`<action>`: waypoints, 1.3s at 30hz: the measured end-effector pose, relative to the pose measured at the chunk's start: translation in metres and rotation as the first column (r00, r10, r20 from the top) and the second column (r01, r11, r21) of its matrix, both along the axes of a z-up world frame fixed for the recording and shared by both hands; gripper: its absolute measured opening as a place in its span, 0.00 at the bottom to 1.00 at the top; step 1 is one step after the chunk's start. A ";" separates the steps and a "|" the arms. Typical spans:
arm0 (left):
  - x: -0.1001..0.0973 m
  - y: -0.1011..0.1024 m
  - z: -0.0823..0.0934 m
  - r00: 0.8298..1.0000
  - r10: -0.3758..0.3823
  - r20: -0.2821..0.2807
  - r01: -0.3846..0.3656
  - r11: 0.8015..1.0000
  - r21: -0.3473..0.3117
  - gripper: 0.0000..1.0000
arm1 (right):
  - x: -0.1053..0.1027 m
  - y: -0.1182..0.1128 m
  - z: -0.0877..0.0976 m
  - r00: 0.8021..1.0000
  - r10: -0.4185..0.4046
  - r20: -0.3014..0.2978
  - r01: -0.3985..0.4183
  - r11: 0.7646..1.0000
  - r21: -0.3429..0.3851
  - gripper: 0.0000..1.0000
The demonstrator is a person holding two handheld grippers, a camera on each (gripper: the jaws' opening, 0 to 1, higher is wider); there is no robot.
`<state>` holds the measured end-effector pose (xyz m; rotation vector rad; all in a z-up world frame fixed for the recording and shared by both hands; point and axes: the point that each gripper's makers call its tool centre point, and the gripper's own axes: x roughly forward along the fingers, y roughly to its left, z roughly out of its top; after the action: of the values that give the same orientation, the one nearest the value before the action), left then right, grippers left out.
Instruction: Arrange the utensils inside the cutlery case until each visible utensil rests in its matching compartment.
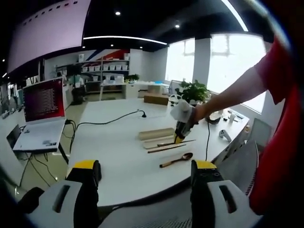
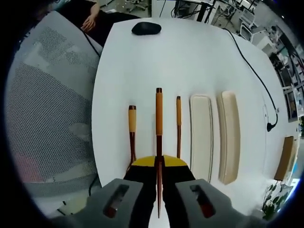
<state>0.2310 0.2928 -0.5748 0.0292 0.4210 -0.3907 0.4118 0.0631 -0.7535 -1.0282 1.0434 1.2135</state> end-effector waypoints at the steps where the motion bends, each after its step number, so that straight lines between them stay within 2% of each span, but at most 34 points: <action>1: -0.001 0.001 -0.001 1.000 0.000 -0.001 0.000 1.000 -0.001 0.81 | 0.000 0.000 0.001 1.000 -0.001 0.000 0.001 1.000 0.000 0.00; 9: -0.002 0.004 -0.008 1.000 0.012 -0.018 -0.013 0.999 -0.030 0.81 | -0.002 -0.002 0.009 1.000 0.012 0.004 -0.012 1.000 -0.004 0.00; 12: 0.000 0.003 -0.007 1.000 0.001 -0.015 -0.002 1.000 -0.021 0.81 | -0.001 0.001 0.014 1.000 -0.017 -0.006 0.017 1.000 0.011 0.00; 23: 0.009 0.004 0.000 1.000 0.007 0.006 -0.007 1.000 -0.020 0.81 | 0.002 0.005 0.028 1.000 0.009 -0.010 -0.009 1.000 0.009 0.00; 33: 0.000 0.000 -0.012 0.999 -0.017 -0.045 0.015 0.999 -0.039 0.80 | 0.008 0.002 0.037 0.998 -0.043 -0.051 0.044 0.999 0.019 0.00; 36: 0.001 -0.001 -0.010 0.998 -0.035 -0.057 0.030 0.995 -0.092 0.80 | 0.007 0.004 0.039 0.997 -0.061 -0.057 0.063 0.997 0.032 0.00; 39: 0.006 0.001 -0.012 0.997 -0.055 -0.060 0.050 0.996 -0.077 0.80 | 0.009 0.005 0.044 0.996 -0.073 -0.055 0.075 0.996 0.043 0.00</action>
<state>0.2368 0.2939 -0.5870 -0.0459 0.4671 -0.4603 0.4207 0.0678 -0.7099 -0.9193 1.0818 1.2045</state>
